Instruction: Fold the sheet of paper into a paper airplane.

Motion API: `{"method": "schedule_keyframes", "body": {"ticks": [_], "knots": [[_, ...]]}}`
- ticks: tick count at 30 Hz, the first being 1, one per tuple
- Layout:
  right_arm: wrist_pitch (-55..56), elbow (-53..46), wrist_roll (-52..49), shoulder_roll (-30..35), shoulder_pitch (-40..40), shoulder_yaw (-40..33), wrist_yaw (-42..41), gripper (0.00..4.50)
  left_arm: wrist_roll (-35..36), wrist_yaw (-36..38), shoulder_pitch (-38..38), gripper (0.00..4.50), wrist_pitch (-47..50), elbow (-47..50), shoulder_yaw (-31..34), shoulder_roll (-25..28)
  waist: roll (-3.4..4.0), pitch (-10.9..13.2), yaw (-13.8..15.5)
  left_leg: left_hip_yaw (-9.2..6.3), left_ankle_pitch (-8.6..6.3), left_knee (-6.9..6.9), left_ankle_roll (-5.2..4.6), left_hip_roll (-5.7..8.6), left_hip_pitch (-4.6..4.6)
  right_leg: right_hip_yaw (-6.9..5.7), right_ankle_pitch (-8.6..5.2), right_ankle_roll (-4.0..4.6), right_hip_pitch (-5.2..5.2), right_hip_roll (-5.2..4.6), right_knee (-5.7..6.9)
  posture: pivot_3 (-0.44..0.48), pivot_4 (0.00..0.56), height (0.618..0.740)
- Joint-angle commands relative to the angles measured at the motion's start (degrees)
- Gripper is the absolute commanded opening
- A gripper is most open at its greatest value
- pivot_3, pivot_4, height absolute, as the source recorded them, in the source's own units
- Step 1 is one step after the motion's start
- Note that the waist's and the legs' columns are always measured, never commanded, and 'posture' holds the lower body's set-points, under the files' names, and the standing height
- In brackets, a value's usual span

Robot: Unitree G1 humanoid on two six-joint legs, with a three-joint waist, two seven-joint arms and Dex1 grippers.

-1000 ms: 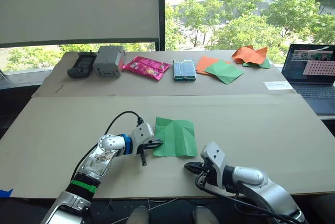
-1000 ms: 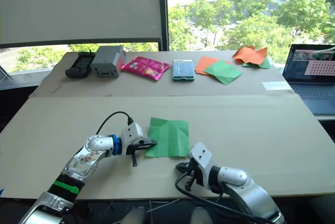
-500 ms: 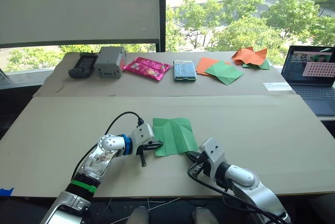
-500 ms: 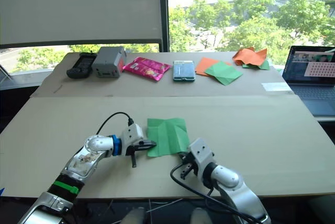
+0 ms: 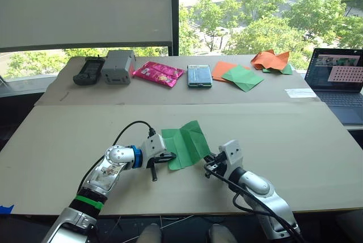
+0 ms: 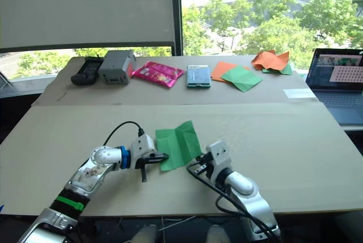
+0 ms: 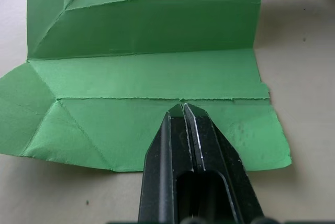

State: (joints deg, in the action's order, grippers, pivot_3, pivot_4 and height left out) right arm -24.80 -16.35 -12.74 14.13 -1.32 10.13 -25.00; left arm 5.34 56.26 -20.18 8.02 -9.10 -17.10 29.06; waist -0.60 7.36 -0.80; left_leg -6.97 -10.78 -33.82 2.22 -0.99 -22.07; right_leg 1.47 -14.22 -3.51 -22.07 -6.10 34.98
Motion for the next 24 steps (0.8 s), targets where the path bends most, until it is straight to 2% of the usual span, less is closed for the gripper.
{"method": "schedule_keyframes", "body": {"ticks": [1,7,15,18,21,24], "knots": [[2.27,-1.52,-2.83,-0.74,-2.85,0.16,-3.55,0.05,-2.47,0.40,1.62,0.00,1.40,-1.56,-1.54,1.12,0.00,0.00,-0.01,0.00,0.00,0.00,0.00,0.00,0.00,0.00,0.00,0.00,0.00,0.00,0.00,0.000,0.150,0.706],[1.50,0.97,-2.31,-0.16,-8.78,5.74,-10.15,0.05,-2.03,-0.60,2.43,0.00,1.89,-0.76,0.05,1.95,0.02,-0.01,-0.17,0.00,0.03,0.03,-0.06,-0.01,0.02,0.00,0.00,0.00,-0.02,0.01,0.01,0.000,0.150,0.706],[-1.27,9.75,2.67,0.09,-13.58,10.85,-10.13,0.05,2.99,-2.57,7.25,0.00,8.07,9.15,8.39,6.27,0.09,0.07,-0.57,-0.02,0.08,0.10,-0.13,-0.02,0.04,0.00,-0.01,0.02,-0.11,0.03,0.06,0.000,0.150,0.706],[-1.75,10.87,3.42,0.49,-13.40,11.70,-10.79,0.05,8.16,-2.55,10.31,0.00,12.56,15.73,13.80,7.72,0.09,0.16,-0.64,-0.02,0.11,0.09,-0.19,-0.02,0.00,0.00,-0.01,0.02,-0.14,0.03,0.05,0.000,0.150,0.706],[-1.87,11.39,3.59,0.55,-13.59,11.78,-10.92,0.05,13.31,-2.97,9.28,0.00,16.31,17.82,16.78,5.77,-0.03,0.27,-0.33,-0.02,0.04,0.11,-0.07,-0.05,0.00,-0.01,-0.01,0.02,-0.15,0.04,0.05,0.000,0.150,0.706],[-2.03,11.62,3.67,0.25,-13.76,11.60,-10.87,0.05,14.91,-2.95,6.93,0.00,17.23,15.65,15.90,2.90,-0.06,0.29,0.23,-0.03,-0.03,0.08,0.06,-0.03,-0.06,-0.05,-0.01,0.03,-0.12,0.02,0.04,0.000,0.150,0.706]]}}
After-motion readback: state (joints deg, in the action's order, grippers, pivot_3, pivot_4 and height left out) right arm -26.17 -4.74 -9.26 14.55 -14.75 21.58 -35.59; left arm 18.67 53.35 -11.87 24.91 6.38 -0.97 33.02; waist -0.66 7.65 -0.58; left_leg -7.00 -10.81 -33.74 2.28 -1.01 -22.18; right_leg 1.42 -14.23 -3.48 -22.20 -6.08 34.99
